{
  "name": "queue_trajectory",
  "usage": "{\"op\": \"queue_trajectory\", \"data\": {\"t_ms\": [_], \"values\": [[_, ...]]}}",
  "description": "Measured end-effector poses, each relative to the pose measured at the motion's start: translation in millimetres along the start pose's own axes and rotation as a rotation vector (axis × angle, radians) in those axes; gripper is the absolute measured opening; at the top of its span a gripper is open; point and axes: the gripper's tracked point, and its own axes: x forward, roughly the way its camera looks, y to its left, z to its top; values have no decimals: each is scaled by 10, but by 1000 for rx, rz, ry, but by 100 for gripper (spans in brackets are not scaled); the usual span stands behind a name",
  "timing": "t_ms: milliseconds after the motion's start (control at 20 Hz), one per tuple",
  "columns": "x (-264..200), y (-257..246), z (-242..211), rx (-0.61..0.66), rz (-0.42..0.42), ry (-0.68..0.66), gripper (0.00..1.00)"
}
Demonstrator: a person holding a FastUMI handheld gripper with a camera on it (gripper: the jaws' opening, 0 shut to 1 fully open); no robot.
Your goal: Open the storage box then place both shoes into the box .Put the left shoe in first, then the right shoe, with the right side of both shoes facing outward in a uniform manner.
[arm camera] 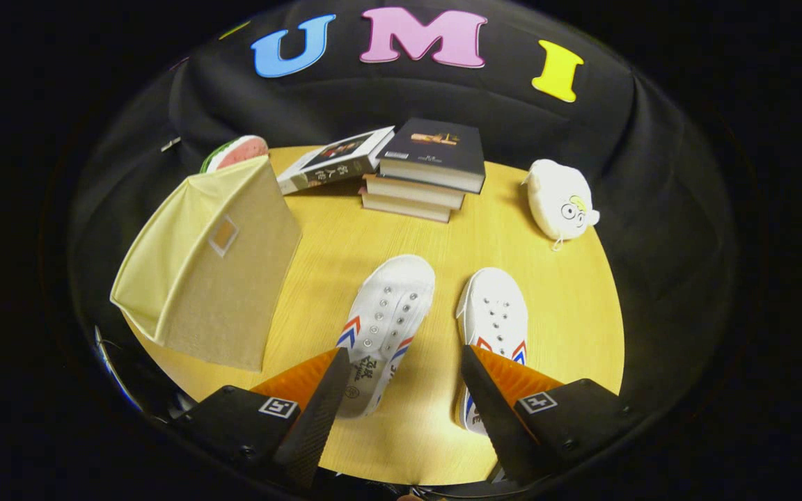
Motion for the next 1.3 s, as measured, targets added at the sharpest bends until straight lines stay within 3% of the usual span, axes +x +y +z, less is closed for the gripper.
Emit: {"op": "queue_trajectory", "data": {"t_ms": [350, 700, 800, 950, 1000, 1100, 1200, 1300], "values": [[568, -108, -145, -73, 47, 82, 99], [834, -57, -147, 17, 136, 133, 94], [836, 80, -165, 61, 198, 146, 83], [840, 148, -164, 98, 229, 160, 34], [832, 145, -162, 104, 238, 162, 34], [813, 130, -171, 174, 251, 173, 25], [833, 132, -162, 289, 287, 178, 10], [819, 117, -149, 348, 310, 173, 6]]}}
